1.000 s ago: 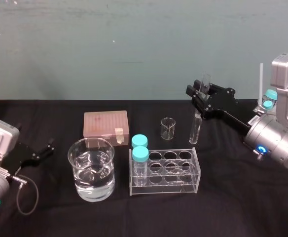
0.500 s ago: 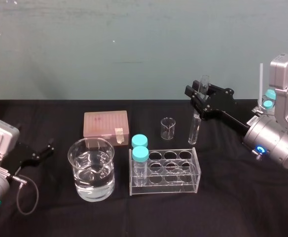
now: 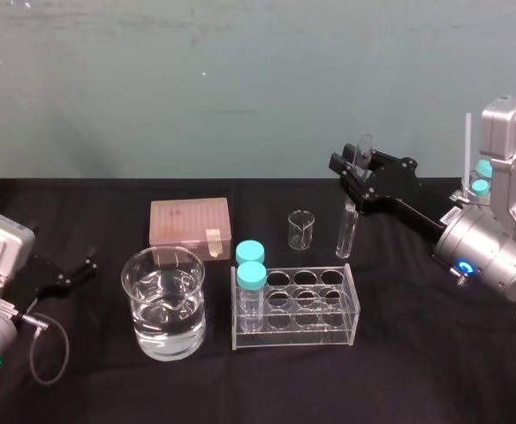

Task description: Hold the test tube with one hand and immerse one end into the beaker, then return it to the test tube rack.

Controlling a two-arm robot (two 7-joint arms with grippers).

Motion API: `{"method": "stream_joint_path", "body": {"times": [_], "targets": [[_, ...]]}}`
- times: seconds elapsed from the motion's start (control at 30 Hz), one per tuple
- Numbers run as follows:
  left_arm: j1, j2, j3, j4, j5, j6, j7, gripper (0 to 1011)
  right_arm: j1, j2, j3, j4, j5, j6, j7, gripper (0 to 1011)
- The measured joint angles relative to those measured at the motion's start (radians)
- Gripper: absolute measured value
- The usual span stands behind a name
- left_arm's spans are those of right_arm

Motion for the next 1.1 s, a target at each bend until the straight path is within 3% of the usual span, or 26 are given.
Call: {"method": "stream_joint_path", "body": {"times": [0.4,1.1], "targets": [[0.0,0.0,0.0,0.0,0.0,0.0,0.0,1000,0.027,-0.006,-0.014,0.008,-0.01,-0.004,0.013,241],[0.0,0.0,0.0,0.0,0.0,0.0,0.0,1000,0.146,-0.054,-0.084,0.085,-0.032,-0.018,0.073,241]]}}
